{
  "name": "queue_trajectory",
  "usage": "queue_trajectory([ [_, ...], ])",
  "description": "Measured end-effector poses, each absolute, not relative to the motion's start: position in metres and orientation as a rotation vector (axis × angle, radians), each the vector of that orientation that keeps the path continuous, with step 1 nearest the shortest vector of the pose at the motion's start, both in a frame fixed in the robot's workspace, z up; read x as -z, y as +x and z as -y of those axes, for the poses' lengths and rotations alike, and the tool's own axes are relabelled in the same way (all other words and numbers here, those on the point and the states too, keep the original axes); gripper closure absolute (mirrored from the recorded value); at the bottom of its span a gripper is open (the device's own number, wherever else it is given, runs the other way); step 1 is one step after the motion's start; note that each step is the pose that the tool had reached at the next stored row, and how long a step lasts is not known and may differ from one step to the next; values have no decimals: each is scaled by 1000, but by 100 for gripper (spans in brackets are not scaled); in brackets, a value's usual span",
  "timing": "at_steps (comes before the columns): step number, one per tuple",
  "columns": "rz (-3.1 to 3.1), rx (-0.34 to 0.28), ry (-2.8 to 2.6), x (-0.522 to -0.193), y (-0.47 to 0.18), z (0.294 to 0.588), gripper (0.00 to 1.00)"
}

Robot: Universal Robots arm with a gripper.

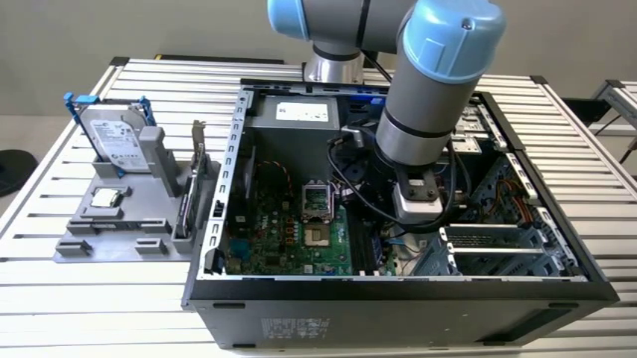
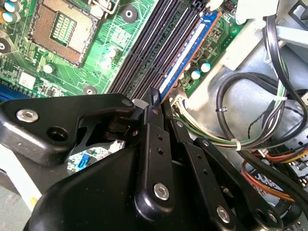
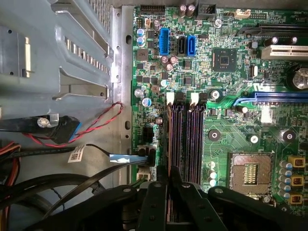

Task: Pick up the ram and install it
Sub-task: 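Insert the ram into the slot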

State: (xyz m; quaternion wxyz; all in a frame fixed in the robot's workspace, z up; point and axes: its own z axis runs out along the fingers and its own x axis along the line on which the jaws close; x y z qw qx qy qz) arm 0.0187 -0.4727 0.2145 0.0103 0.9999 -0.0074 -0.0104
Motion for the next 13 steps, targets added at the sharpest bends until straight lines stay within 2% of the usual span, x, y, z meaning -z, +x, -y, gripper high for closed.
queue_trajectory([
  [13, 35, 32, 3122, -212, 18, 473, 100],
])
